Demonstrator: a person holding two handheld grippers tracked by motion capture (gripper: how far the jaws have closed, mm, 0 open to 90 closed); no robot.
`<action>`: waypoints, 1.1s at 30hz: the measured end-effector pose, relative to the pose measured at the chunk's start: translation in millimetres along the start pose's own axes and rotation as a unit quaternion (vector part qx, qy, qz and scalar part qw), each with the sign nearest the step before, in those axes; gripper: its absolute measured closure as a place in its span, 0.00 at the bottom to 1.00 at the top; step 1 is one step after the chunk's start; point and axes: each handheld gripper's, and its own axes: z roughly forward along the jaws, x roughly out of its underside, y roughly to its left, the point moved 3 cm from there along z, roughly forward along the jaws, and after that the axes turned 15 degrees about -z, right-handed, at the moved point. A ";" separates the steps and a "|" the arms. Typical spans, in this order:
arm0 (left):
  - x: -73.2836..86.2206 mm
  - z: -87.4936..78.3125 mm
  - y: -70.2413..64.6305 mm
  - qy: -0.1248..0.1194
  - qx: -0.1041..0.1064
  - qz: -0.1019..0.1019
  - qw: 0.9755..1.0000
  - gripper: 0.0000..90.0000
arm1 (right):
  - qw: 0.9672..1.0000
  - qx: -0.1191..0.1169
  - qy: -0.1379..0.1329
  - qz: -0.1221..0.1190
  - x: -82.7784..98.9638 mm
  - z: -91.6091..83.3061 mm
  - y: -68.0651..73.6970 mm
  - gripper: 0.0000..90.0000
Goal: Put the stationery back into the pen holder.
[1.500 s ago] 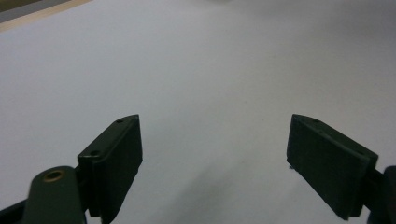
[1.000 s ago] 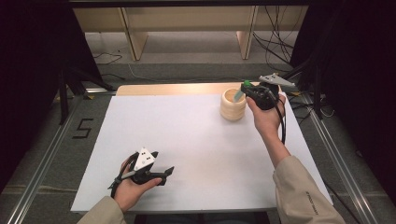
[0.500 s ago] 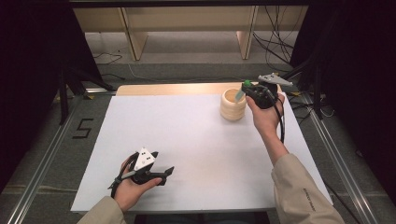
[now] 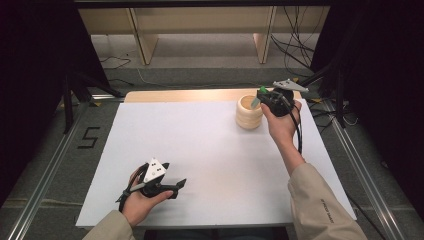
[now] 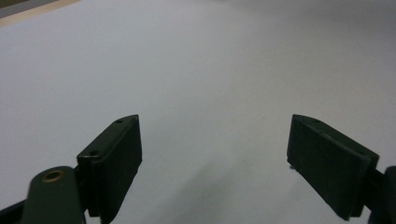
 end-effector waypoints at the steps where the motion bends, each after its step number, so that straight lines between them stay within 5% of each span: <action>1: 0.1 0.0 0.1 0.000 0.000 0.000 1.000 0.20 | 1.000 0.000 0.001 0.000 0.3 0.8 0.4 0.83; 33: 0.4 0.6 -0.5 0.002 0.001 0.002 1.000 0.20 | 0.998 -0.004 0.064 -0.013 31.7 35.4 9.4 0.82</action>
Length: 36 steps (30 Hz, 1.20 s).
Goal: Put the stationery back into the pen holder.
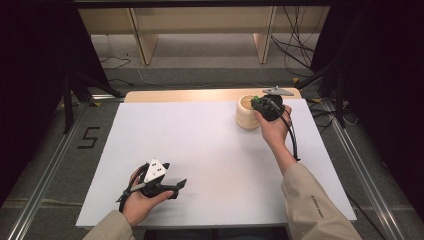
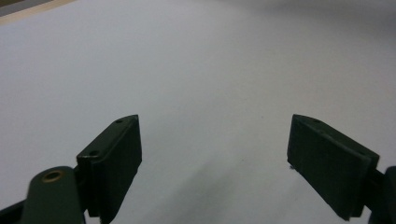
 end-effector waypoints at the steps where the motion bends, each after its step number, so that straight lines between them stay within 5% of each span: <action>1: 0.1 0.0 0.1 0.000 0.000 0.000 1.000 0.20 | 1.000 -0.001 0.000 0.001 1.2 0.3 0.0 0.81; 9: 0.4 0.1 -0.1 0.001 0.000 -0.001 1.000 0.20 | 1.000 0.006 -0.003 0.012 4.0 -11.5 -0.1 0.39; 15: 0.5 0.1 0.3 0.000 -0.001 -0.004 1.000 0.19 | 1.000 -0.009 0.017 0.014 13.3 -27.3 3.0 0.24; 36: 0.8 0.2 1.0 0.000 -0.005 -0.005 1.000 0.19 | 0.995 -0.091 0.034 -0.019 51.6 -78.9 38.2 0.19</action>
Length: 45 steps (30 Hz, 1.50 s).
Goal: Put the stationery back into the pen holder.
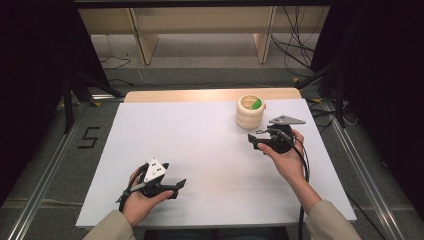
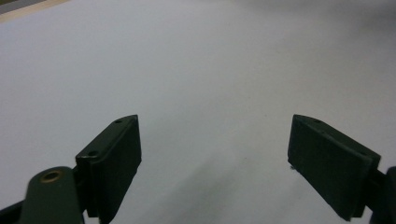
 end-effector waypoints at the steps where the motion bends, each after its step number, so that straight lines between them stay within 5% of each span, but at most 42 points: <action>1: 0.0 -0.1 0.0 0.000 0.000 0.000 1.000 0.19 | 1.000 -0.003 0.002 -0.002 1.4 -1.5 1.6 0.19; 17: 0.3 0.2 0.3 0.002 0.000 0.000 1.000 0.19 | 0.999 -0.036 0.013 -0.011 23.6 -17.7 19.9 0.19; 45: 0.9 0.5 1.1 0.004 -0.002 0.000 1.000 0.19 | 0.996 -0.086 0.018 -0.019 64.3 -39.0 30.4 0.21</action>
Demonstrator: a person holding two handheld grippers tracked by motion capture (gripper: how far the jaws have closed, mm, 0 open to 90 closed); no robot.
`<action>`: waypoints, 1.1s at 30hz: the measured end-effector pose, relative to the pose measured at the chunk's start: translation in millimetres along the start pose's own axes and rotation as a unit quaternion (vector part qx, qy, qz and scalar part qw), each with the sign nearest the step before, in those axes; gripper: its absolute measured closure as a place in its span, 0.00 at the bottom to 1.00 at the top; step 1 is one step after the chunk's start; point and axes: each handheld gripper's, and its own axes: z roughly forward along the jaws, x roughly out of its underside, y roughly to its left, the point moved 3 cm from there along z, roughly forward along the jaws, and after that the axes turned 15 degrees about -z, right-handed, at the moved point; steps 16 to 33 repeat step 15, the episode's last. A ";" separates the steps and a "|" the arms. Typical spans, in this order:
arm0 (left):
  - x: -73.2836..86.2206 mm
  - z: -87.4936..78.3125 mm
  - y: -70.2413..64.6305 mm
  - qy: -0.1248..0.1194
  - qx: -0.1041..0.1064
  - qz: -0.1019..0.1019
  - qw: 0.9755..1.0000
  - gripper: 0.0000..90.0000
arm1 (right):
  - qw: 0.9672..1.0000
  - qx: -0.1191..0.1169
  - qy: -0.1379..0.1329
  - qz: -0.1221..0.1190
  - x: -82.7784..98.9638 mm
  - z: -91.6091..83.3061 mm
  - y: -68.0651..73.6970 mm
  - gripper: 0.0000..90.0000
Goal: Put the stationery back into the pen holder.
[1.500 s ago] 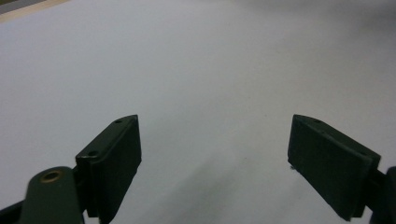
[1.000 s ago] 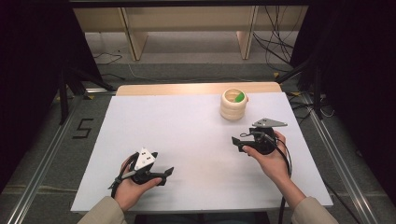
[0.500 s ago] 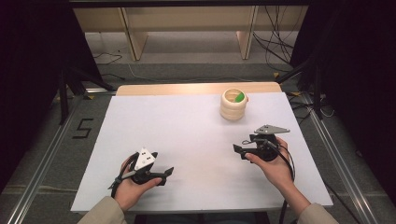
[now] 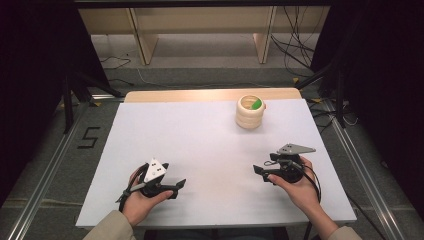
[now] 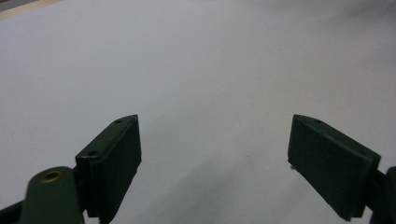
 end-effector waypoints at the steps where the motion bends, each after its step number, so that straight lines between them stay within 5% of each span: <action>1: 0.1 0.0 0.1 0.000 0.000 0.000 1.000 0.19 | 1.000 -0.001 0.002 -0.001 1.4 -0.7 0.3 0.21; 33: 0.9 1.9 3.9 0.005 -0.003 -0.001 1.000 0.19 | 1.000 -0.007 0.003 0.001 14.6 -1.2 -1.6 0.21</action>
